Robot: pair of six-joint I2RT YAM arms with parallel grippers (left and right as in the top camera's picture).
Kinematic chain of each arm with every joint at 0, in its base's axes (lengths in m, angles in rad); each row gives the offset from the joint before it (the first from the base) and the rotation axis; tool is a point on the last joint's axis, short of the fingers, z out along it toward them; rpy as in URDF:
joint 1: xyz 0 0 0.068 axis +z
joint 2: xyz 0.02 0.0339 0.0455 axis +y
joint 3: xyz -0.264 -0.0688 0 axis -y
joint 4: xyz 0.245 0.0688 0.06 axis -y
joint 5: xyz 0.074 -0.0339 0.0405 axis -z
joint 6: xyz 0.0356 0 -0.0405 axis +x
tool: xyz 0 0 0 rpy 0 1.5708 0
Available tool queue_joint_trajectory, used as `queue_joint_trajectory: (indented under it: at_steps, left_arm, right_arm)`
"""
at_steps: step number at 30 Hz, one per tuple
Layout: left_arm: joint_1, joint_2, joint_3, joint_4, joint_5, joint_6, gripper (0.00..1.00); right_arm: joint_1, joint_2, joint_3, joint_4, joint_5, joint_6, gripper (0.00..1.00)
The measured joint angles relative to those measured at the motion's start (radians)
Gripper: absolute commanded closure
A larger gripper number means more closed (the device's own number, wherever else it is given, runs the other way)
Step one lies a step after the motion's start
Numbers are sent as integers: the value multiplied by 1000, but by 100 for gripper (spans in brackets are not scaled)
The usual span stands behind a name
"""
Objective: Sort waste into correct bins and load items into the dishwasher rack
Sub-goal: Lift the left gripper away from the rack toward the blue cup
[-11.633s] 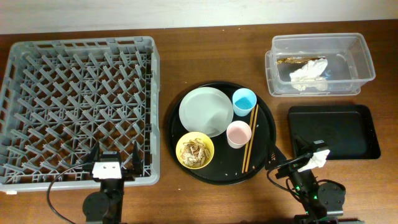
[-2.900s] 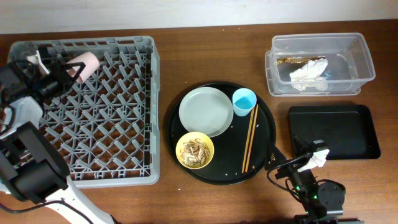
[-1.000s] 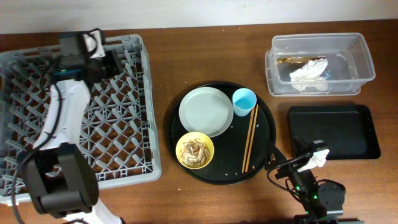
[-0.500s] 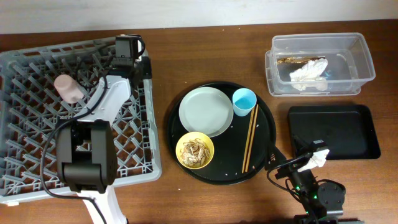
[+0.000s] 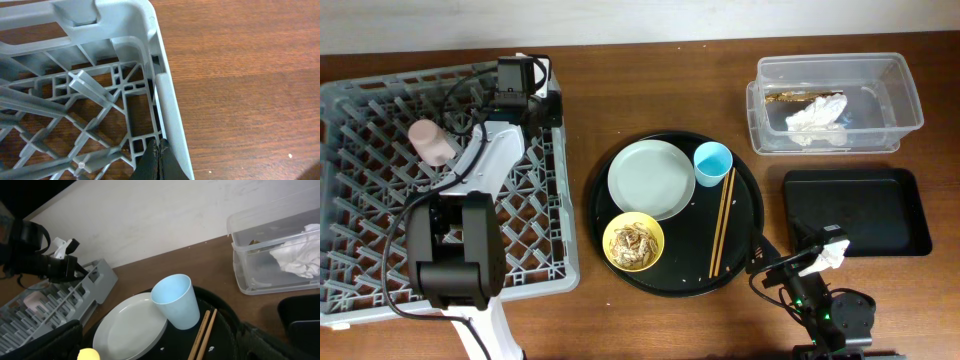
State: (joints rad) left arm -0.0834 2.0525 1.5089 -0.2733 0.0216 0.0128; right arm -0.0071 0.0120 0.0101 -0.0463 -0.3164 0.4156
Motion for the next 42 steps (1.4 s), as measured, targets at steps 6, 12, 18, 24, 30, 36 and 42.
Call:
queue_joint_trajectory:
  at_steps: [6,12,18,24,30,36,42]
  left_arm:
    - [0,0,0,-11,80,45,100]
    - [0,0,0,-10,154,52,100]
    - [0,0,0,-10,239,52,77]
    - [14,-6,2,-11,252,10,56]
    - [113,-207,6,-79,260,-127,13]
    - [74,-394,26,-190,761,-165,8]
    - [-277,-392,26,-351,702,-132,2]
  right_arm:
    - [0,0,0,0,0,0,1]
    - [0,0,0,0,0,0,1]
    - [0,0,0,0,0,0,2]
    - [0,0,0,0,0,0,1]
    - [0,0,0,0,0,0,1]
    - [0,0,0,0,0,0,1]
    - [0,0,0,0,0,0,1]
